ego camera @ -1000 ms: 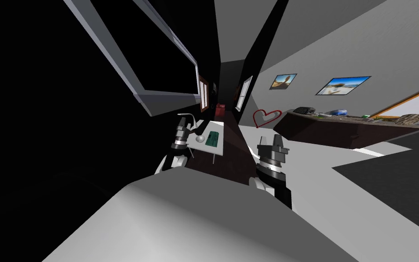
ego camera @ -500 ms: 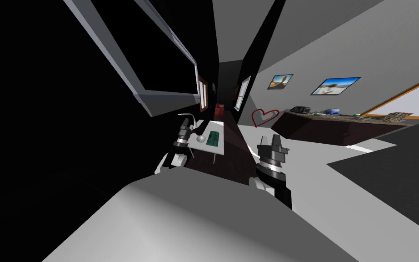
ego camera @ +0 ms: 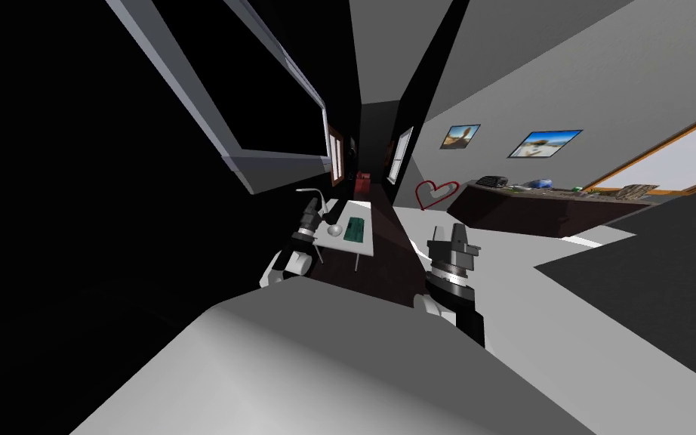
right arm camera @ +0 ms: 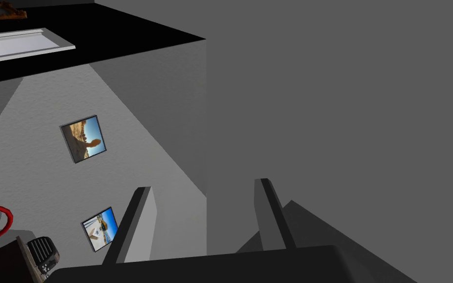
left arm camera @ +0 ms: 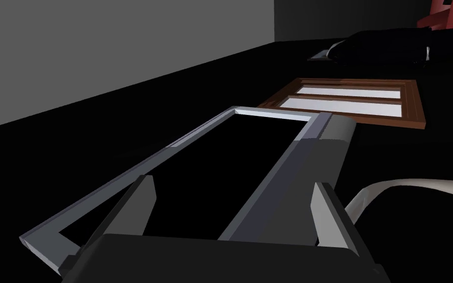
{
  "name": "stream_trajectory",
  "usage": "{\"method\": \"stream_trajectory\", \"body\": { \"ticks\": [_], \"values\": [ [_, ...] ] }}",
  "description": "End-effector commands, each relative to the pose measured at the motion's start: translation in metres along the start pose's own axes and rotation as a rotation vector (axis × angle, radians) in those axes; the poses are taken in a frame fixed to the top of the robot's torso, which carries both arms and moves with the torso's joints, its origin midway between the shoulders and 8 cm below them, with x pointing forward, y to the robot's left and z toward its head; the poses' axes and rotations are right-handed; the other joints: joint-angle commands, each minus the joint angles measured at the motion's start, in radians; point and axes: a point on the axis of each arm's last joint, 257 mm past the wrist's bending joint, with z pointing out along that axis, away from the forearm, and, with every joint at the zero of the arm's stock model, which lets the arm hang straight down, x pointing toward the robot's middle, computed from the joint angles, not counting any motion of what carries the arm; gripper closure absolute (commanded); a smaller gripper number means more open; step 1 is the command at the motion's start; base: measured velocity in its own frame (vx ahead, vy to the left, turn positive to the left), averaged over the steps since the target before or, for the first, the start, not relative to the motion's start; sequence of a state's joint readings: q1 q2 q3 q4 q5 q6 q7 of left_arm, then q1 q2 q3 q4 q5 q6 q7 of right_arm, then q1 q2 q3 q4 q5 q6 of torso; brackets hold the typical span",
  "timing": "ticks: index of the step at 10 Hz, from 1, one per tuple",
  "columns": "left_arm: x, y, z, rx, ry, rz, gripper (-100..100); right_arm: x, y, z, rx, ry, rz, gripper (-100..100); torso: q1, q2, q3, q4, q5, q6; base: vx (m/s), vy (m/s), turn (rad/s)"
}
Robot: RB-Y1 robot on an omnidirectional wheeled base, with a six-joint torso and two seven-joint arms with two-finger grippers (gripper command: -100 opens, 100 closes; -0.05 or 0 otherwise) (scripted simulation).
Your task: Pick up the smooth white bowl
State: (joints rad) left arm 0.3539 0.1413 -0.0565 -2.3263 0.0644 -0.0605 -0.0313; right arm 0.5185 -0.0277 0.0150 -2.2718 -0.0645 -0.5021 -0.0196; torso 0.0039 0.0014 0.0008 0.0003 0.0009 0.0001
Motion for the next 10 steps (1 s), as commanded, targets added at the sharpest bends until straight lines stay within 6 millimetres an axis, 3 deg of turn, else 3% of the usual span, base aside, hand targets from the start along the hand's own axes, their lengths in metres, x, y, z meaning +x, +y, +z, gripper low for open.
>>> {"method": "stream_trajectory", "body": {
  "ticks": [1, 10],
  "values": [
    [-0.001, 0.011, 0.0, -0.034, 0.002, -0.016, -100, 0.0, 0.0, 0.0, 0.0, 0.0, 0.0, 0, 0.0, 0.0, 0.0, 0.0, 0.0, 0.0, -0.016, 0.056, -0.029],
    [0.007, 0.066, 0.009, -0.238, 0.025, -0.123, -100, 0.0, 0.0, 0.0, 0.0, 0.0, 0.0, 0, -0.002, -0.001, -0.001, 0.0, 0.0, 0.0, -0.012, 0.041, -0.038]
  ]
}}
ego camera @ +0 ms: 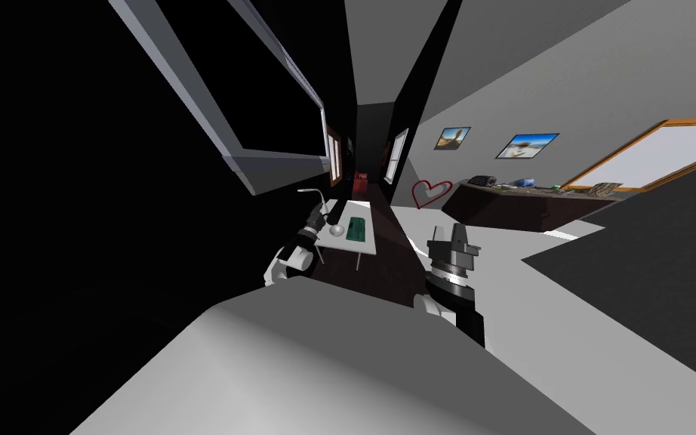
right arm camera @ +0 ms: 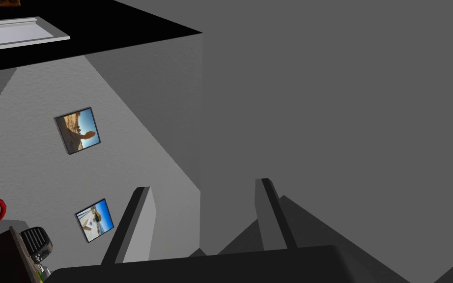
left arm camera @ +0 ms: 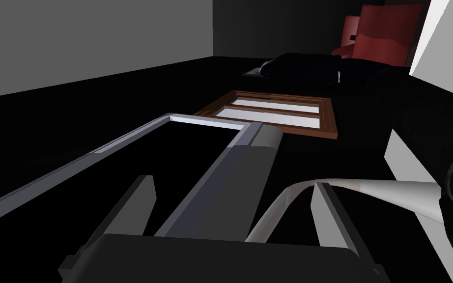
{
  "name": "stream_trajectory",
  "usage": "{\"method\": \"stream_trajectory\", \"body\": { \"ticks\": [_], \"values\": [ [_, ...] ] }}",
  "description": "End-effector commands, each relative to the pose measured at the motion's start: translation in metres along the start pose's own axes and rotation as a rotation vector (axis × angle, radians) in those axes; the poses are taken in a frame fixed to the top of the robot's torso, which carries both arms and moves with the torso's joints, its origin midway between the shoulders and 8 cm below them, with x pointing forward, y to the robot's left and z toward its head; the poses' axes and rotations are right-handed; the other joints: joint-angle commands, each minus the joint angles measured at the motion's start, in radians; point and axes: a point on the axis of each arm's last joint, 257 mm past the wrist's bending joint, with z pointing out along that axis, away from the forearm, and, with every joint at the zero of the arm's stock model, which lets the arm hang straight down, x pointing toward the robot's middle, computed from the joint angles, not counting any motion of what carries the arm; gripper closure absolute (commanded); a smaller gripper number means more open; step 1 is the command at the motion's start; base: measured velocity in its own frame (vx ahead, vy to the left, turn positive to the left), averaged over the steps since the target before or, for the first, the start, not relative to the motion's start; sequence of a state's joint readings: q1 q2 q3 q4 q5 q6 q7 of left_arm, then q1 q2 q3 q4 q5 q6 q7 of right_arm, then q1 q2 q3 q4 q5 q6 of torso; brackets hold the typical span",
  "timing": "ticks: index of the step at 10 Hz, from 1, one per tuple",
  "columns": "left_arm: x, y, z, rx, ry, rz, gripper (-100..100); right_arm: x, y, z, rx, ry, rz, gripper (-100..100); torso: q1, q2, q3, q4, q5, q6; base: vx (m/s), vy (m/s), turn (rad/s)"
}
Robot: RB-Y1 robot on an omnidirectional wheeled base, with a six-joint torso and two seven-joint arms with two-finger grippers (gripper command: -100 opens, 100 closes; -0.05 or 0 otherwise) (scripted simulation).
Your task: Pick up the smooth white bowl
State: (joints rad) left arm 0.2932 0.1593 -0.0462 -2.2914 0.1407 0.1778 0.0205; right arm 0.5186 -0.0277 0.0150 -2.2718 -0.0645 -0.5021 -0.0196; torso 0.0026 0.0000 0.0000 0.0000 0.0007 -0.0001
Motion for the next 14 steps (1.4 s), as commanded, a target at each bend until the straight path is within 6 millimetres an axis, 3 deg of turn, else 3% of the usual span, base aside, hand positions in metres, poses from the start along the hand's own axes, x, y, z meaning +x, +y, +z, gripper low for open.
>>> {"method": "stream_trajectory", "body": {
  "ticks": [1, 14],
  "values": [
    [0.0, 0.01, 0.002, -0.035, 0.002, -0.01, -100, 0.0, 0.0, 0.0, 0.0, 0.0, 0.0, 0, 0.0, 0.0, 0.0, 0.0, 0.0, 0.0, -0.006, 0.033, -0.032],
    [-0.011, 0.111, 0.007, -0.401, 0.009, -0.043, -100, 0.0, 0.0, 0.0, 0.0, 0.0, 0.0, 0, -0.003, -0.001, -0.001, 0.0, -0.001, 0.0, 0.005, 0.011, -0.039]
  ]
}}
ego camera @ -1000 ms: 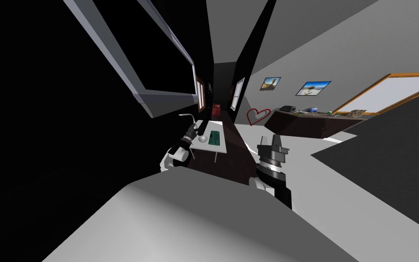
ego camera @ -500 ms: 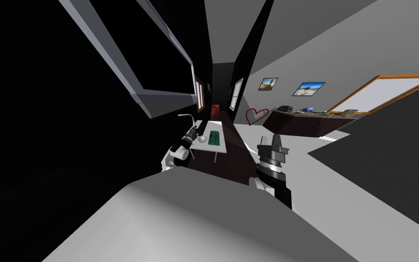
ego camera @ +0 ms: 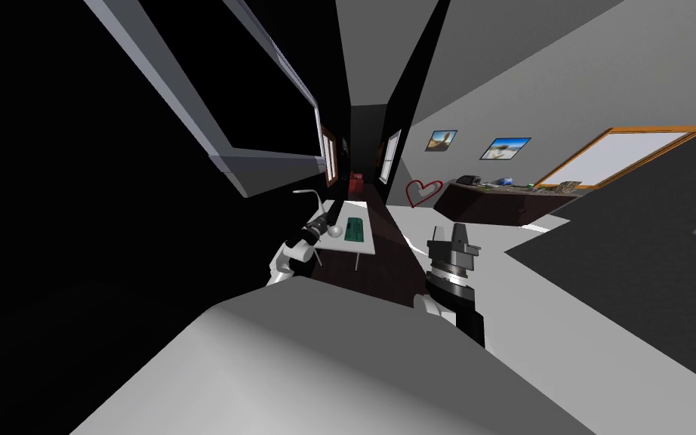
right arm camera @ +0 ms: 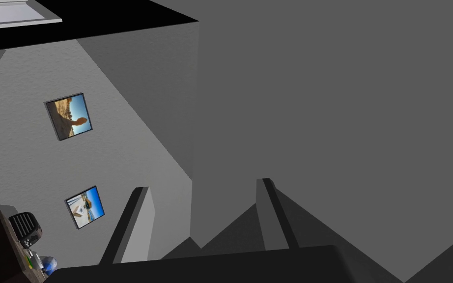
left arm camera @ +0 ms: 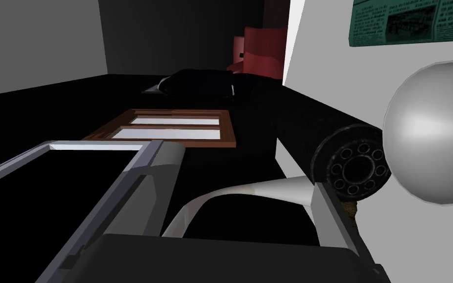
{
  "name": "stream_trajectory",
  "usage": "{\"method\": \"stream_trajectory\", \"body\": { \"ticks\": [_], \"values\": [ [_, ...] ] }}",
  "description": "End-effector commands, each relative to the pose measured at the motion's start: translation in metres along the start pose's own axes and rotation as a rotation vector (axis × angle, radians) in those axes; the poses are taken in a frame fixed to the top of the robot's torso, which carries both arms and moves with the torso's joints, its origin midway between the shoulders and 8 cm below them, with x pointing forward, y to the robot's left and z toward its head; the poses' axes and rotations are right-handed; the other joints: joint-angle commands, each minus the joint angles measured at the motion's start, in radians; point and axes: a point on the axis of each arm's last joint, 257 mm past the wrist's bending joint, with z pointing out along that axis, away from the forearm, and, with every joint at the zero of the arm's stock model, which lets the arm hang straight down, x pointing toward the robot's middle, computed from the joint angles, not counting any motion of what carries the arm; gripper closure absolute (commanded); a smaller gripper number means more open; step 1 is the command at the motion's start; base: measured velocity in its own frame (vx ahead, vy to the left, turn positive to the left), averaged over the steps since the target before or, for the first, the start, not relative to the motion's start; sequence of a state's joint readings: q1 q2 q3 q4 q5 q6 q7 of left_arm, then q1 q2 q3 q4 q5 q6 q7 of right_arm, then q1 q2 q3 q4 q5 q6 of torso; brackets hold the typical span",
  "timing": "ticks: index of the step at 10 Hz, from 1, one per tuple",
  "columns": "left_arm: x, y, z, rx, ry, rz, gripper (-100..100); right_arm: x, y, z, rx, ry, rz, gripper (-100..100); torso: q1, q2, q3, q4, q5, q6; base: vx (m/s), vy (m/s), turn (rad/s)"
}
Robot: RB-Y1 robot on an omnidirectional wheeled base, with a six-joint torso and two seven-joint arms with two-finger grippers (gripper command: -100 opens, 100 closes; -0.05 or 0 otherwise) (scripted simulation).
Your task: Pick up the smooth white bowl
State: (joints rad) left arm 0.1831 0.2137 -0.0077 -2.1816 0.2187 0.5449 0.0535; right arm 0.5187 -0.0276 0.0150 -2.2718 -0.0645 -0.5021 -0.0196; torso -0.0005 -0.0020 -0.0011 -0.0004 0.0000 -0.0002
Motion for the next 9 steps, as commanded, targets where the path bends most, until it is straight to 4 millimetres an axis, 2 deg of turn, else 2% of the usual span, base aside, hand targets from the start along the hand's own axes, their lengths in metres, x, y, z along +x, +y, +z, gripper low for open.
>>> {"method": "stream_trajectory", "body": {
  "ticks": [1, 9],
  "values": [
    [-0.001, 0.012, 0.001, -0.043, -0.003, 0.002, -100, 0.0, 0.0, 0.0, 0.0, 0.0, 0.0, 0, 0.0, 0.0, 0.0, 0.0, 0.0, 0.0, 0.017, -0.009, -0.032],
    [-0.029, 0.075, 0.007, -0.28, -0.039, 0.04, -100, 0.0, 0.0, 0.0, 0.0, 0.0, 0.0, 0, -0.001, 0.0, 0.0, 0.0, 0.0, 0.0, 0.023, -0.02, -0.034]
  ]
}}
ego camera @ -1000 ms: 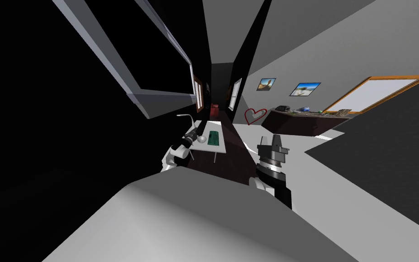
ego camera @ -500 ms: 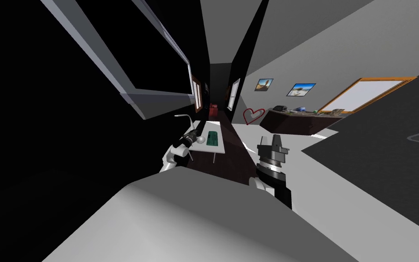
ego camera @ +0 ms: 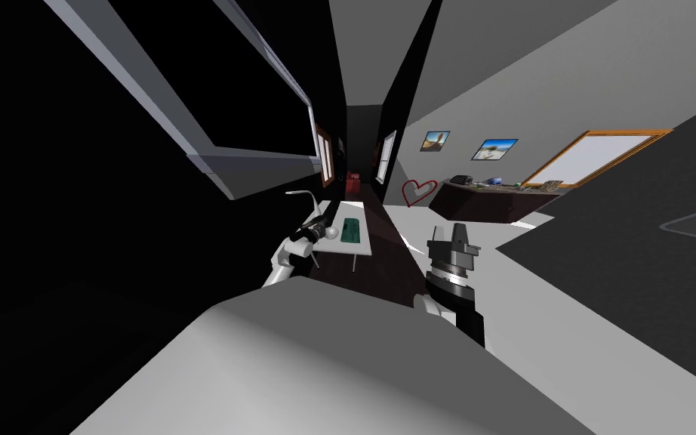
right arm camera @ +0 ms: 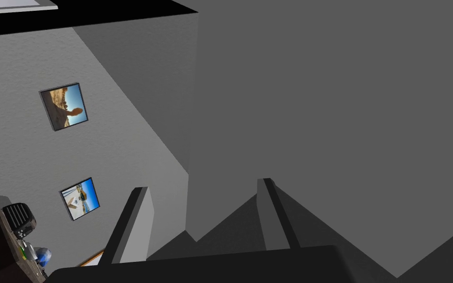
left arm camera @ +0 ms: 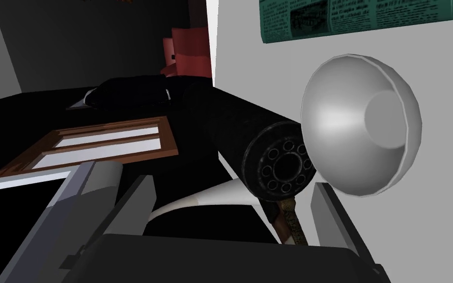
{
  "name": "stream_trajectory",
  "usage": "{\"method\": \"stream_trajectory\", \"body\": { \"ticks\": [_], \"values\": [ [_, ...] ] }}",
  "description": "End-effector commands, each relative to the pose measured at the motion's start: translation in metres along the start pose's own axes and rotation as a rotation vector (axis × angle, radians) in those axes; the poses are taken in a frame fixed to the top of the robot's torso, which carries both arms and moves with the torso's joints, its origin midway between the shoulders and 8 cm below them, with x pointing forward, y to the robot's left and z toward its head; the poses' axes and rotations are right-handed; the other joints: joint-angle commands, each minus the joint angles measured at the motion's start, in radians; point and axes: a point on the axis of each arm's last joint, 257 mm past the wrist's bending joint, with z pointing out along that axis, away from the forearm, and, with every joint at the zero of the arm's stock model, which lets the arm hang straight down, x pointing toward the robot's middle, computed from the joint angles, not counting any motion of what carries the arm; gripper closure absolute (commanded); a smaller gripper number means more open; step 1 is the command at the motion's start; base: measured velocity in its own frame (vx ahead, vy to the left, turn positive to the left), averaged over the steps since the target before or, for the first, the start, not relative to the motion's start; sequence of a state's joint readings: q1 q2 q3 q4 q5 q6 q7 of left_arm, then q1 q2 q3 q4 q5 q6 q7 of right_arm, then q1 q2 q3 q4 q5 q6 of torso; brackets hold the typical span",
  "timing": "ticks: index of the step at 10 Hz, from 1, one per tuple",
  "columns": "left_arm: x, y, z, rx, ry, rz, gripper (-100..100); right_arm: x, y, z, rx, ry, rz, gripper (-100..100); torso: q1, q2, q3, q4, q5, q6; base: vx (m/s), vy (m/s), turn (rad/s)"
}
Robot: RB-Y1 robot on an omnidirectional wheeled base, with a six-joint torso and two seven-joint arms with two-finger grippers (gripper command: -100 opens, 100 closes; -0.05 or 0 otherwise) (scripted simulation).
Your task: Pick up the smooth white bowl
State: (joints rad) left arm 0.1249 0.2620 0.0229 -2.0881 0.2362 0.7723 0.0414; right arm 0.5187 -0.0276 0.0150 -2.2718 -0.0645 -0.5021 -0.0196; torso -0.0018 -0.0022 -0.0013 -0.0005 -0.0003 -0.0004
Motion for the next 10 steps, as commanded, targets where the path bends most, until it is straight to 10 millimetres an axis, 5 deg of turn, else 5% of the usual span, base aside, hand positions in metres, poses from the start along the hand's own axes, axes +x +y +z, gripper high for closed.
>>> {"method": "stream_trajectory", "body": {
  "ticks": [1, 10],
  "values": [
    [-0.008, 0.017, 0.004, -0.063, -0.014, 0.013, -100, 0.0, 0.0, 0.0, 0.0, 0.0, 0.0, 0, 0.0, 0.0, 0.0, 0.0, 0.0, 0.0, 0.03, -0.028, -0.049],
    [-0.044, 0.079, 0.007, -0.304, -0.068, 0.05, -100, 0.0, 0.0, 0.0, 0.0, 0.0, 0.0, 0, 0.0, 0.0, 0.0, 0.0, 0.0, 0.0, 0.033, -0.029, -0.029]
  ]
}}
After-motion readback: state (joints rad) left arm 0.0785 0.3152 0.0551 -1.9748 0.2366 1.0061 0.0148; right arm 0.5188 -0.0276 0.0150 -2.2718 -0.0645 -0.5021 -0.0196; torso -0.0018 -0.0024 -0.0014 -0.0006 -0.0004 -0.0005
